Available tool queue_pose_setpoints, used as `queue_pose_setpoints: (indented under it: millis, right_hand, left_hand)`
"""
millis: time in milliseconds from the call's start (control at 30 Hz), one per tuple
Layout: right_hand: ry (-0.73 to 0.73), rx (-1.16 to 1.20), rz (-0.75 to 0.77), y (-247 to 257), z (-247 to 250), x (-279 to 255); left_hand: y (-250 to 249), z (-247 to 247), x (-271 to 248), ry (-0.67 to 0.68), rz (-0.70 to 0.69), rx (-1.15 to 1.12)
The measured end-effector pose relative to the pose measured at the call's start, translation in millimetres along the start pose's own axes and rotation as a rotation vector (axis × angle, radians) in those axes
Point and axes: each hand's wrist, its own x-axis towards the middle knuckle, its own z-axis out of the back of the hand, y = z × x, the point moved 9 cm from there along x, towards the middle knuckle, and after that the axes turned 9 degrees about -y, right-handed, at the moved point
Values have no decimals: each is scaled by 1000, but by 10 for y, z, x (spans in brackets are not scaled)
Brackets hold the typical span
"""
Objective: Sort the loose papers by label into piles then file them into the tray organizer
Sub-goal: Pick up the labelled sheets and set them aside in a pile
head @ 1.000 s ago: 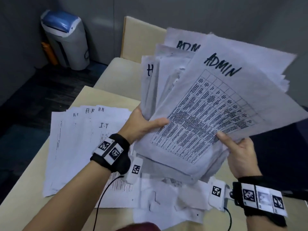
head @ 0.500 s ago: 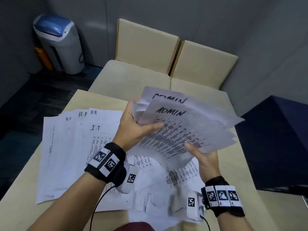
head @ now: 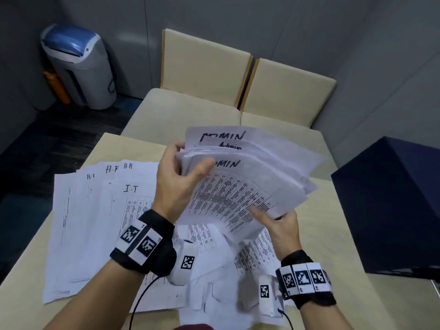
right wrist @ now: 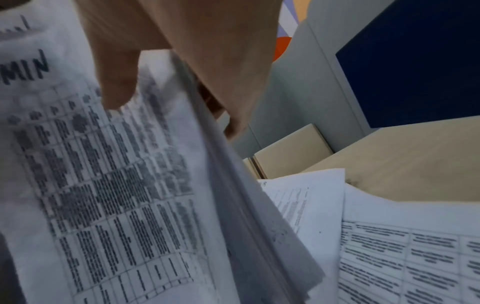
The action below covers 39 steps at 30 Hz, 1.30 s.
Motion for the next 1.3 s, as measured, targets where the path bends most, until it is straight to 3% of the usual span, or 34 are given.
queue_pose_setpoints:
  millis: [100,167,367,533,667,733,833,900,1033,1100,1167,1300]
  right_hand:
    - [12,-1,0,-70,-4,0]
    - [32,16,-3,-105,-45,-3]
    - [58,53,-13,-154,-97,-12]
    - [50,4,-33,-245,-106,-4]
    - [23,27,-63,-282,-88,48]
    - [4,47,-84,-280,-61,68]
    - [33,-6,-67,-248,-111,73]
    - [44,-63,-60,-213,-166,74]
    - [-48,-21,13,-71,-103,79]
    - [-63,-22,-11,-167,-63,39]
    - [-15,-83,-112,-422,-62,-21]
    - [44,-268,-182,-686,30,-111]
  left_hand:
    - [-319,-104,147,-30,-94,39]
    - [-436,-136,222,-139,-137,111]
    - [-366,-145,281,-330,-118,273]
    - [-251,-211,273,-195,-137,330]
    - [-110,-165,289,29,-53,95]
    - [134,-23,282,163,31,100]
    - [669,146,159,312,233,326]
    - [857,165,86,304,233,396]
    - [693,88,-19,96,117,248]
    - [745,56,-120,63,189,149]
    - [955,36,-238,107,273,195]
    - [1088,108,-250,78,282,266]
